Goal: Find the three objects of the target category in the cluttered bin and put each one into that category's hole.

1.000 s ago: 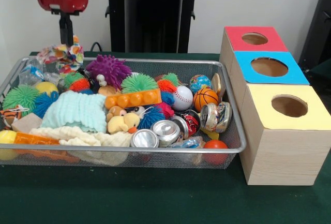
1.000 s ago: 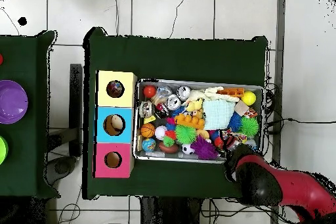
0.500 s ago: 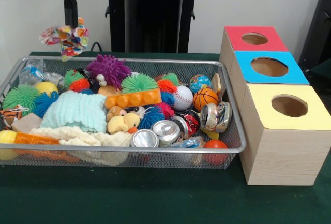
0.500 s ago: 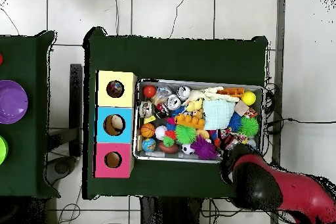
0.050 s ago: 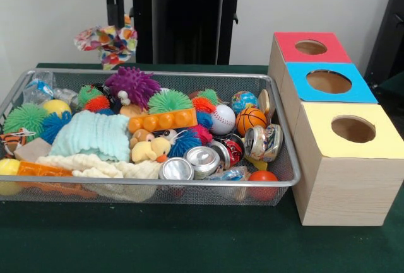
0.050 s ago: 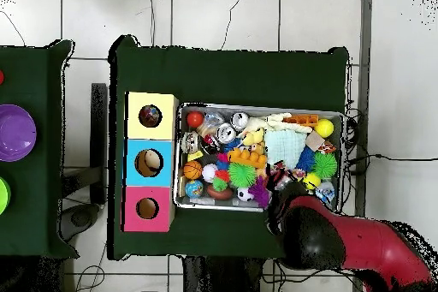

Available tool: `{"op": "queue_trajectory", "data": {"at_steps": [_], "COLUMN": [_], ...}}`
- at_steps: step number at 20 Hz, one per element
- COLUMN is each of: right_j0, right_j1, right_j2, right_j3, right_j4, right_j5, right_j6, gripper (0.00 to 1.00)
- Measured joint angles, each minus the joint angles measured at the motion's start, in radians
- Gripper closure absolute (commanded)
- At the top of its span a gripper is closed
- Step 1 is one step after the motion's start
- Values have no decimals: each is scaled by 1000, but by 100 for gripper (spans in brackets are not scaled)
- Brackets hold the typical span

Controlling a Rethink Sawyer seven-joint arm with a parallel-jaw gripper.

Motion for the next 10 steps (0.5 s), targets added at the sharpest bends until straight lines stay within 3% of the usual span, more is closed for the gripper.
{"op": "queue_trajectory", "data": {"at_steps": [10], "right_j0": [160], "right_j1": [-105], "right_j2": [-17], "right_j3": [-2], "right_j4": [141], "right_j5": [99], "right_j6": [0], "gripper": [100]}}
